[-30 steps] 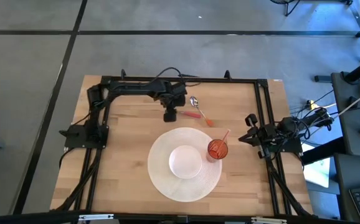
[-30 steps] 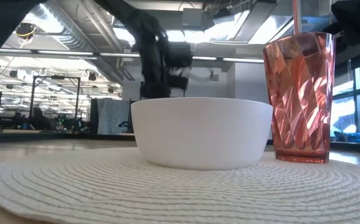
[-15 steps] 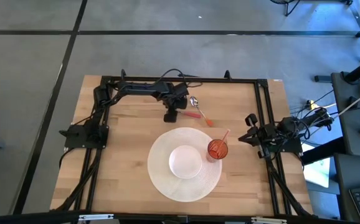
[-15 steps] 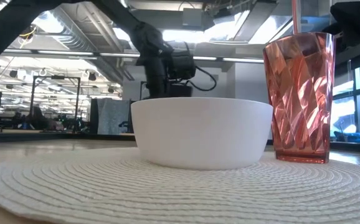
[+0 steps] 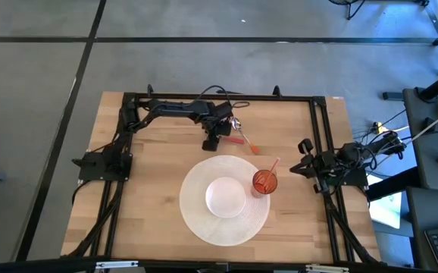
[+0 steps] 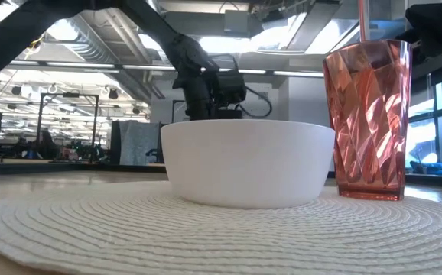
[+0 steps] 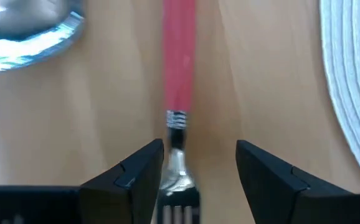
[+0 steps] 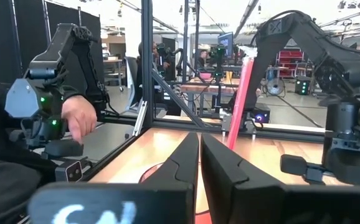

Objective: Pick & Place Utensil
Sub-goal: Put the pink fork into the white bowl on the white mat

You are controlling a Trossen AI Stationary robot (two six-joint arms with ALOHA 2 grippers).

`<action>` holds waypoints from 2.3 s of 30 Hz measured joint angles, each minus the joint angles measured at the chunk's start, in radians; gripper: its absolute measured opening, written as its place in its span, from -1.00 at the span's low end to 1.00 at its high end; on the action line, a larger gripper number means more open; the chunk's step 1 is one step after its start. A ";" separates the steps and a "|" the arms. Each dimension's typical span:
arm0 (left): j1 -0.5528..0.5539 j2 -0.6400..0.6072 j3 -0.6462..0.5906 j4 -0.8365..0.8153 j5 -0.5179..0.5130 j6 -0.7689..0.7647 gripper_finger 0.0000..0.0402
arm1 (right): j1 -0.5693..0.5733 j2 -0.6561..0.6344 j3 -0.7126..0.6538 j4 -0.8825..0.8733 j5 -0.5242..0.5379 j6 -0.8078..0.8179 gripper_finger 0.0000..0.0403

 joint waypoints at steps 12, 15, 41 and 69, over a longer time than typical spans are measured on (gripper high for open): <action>-0.008 0.025 0.003 0.007 -0.027 -0.036 -0.16 | 0.000 0.000 0.000 -0.013 0.000 0.000 -0.90; -0.009 0.026 0.003 0.005 -0.029 -0.045 -0.40 | 0.000 0.000 0.000 -0.013 0.000 0.000 -0.90; -0.102 -0.193 -0.003 -0.003 -0.074 -0.147 -0.99 | 0.000 0.000 0.000 -0.014 0.000 0.004 -0.90; -0.632 -0.445 -0.363 0.590 -0.255 -0.693 -1.00 | 0.000 0.000 0.000 0.003 0.000 0.002 -0.90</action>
